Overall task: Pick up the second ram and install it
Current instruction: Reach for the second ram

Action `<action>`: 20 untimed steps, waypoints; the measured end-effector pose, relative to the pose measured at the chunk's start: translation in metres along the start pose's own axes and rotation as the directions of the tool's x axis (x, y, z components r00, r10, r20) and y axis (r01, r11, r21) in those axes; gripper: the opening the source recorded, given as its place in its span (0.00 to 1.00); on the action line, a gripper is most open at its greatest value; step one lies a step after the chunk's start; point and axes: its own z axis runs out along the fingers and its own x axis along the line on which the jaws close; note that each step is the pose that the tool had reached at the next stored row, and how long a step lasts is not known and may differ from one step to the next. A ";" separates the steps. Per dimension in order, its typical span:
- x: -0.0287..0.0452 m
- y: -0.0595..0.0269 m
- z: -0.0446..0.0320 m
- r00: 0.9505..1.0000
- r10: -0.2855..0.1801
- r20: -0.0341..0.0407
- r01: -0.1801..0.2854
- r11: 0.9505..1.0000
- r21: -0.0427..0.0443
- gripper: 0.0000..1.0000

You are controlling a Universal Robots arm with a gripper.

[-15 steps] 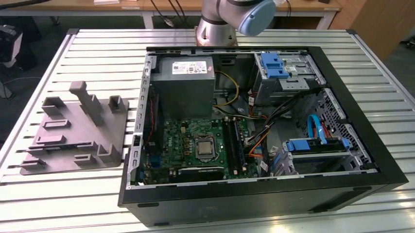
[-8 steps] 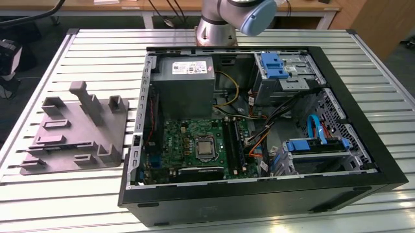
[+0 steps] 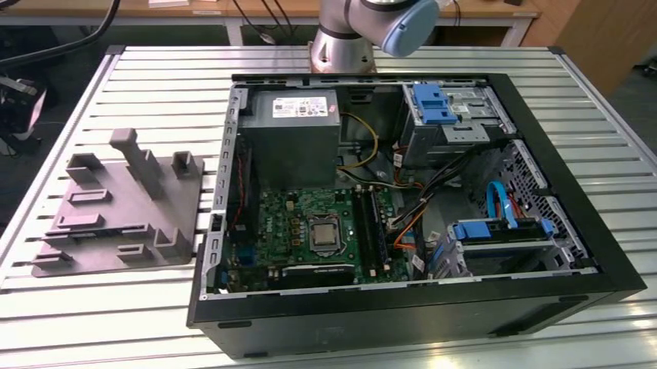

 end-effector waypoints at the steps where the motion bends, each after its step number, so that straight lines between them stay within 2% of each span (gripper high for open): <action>1: -0.0009 -0.0001 0.0019 1.000 0.000 -0.001 0.000 1.000 0.000 0.11; 3: -0.0020 -0.0001 0.0042 1.000 0.000 -0.002 0.000 1.000 0.000 0.11; 13: -0.0021 -0.0001 0.0056 1.000 0.000 -0.002 0.000 1.000 0.000 0.11; 20: -0.0026 -0.0004 0.0141 1.000 0.000 -0.002 0.000 1.000 0.001 0.11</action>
